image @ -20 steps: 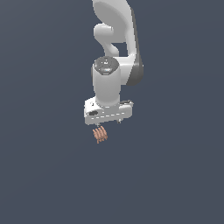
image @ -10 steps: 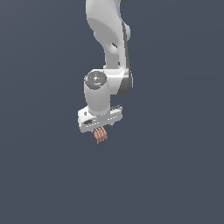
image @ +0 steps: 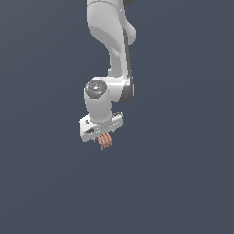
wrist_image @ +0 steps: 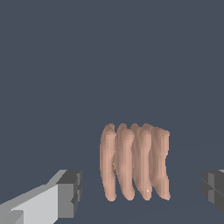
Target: Pick up the object and move it to a goal position.
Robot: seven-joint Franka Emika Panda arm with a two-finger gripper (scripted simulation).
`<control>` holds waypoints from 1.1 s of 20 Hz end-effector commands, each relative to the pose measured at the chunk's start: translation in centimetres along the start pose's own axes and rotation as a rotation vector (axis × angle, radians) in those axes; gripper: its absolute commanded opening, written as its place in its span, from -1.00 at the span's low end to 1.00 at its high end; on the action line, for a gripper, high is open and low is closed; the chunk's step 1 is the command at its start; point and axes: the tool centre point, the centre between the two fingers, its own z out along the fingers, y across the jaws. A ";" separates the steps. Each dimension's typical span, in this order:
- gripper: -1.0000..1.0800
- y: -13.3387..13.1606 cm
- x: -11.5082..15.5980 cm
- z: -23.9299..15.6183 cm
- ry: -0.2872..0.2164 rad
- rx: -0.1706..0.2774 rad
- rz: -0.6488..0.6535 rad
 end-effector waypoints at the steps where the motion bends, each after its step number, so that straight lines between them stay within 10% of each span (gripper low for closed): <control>1: 0.92 0.1 0.0 0.1 0.000 0.000 -0.006; 19: 0.92 0.0 0.0 5.1 0.000 0.000 -0.007; 20: -1.00 0.0 0.0 5.1 0.000 0.000 -0.007; 22: -1.00 0.0 0.0 5.1 0.000 0.000 -0.007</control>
